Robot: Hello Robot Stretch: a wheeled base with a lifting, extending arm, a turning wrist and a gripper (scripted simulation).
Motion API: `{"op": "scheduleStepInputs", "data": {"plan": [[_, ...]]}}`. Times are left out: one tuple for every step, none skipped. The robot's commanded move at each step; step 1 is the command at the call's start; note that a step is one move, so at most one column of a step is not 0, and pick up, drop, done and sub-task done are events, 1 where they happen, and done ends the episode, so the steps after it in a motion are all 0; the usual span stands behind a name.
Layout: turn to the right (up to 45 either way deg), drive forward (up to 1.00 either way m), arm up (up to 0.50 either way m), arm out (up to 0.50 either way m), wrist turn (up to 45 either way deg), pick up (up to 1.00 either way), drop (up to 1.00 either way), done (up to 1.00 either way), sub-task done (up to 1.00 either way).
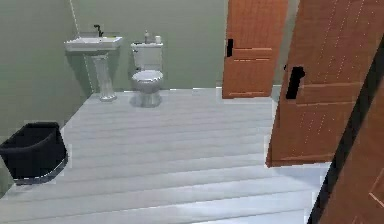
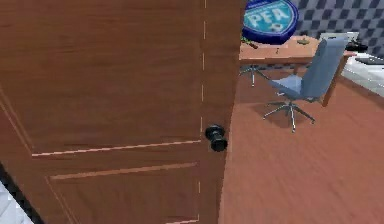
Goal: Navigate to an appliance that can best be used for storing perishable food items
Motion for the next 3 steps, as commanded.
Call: {"op": "scheduleStepInputs", "data": {"plan": [[0.0,1.0,0.0,0.0,0.0,0.0,0.0,0.0,0.0],[6.0,0.0,0.0,0.0,0.0,0.0,0.0,0.0,0.0],[0.0,0.85,0.0,0.0,0.0,0.0,0.0,0.0,0.0]]}}
